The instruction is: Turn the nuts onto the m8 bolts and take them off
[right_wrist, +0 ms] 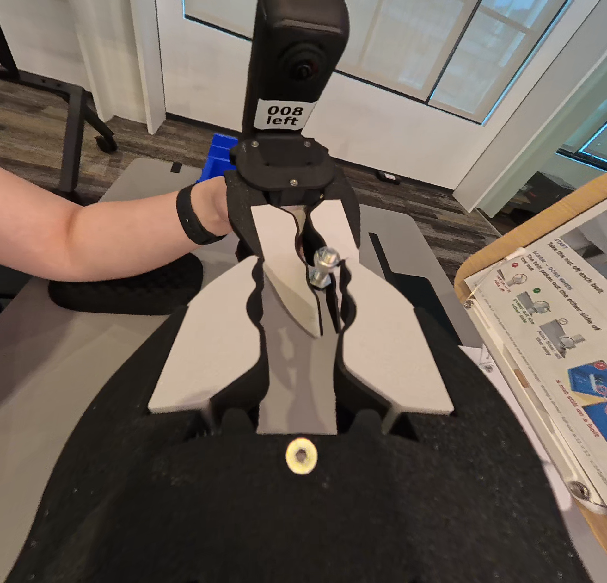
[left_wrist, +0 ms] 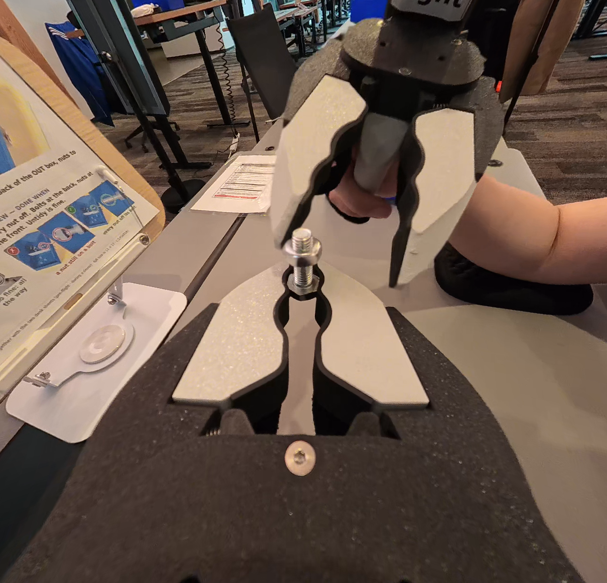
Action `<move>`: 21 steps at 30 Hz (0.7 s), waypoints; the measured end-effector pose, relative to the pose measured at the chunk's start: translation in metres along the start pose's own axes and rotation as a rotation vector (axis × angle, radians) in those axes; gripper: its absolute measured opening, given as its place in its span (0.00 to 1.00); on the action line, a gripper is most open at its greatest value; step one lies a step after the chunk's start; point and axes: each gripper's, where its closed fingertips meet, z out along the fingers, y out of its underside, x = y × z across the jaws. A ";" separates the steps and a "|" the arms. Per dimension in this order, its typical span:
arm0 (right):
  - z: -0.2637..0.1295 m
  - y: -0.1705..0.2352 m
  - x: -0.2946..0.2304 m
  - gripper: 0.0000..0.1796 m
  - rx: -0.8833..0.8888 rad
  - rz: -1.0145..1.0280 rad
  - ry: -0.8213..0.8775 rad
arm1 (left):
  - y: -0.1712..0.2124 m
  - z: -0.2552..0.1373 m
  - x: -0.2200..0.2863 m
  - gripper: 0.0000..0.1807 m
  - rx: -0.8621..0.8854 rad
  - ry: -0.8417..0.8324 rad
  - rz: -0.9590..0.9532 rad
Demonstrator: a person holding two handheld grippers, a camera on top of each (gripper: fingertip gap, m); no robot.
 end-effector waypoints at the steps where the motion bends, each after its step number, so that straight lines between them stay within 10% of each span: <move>1: -0.003 0.000 0.000 0.21 -0.008 -0.001 0.000 | 0.000 -0.002 -0.002 0.06 0.004 -0.009 -0.005; 21: 0.000 -0.014 0.007 0.06 0.220 0.219 -0.107 | -0.022 -0.008 0.009 0.06 0.119 0.058 -0.043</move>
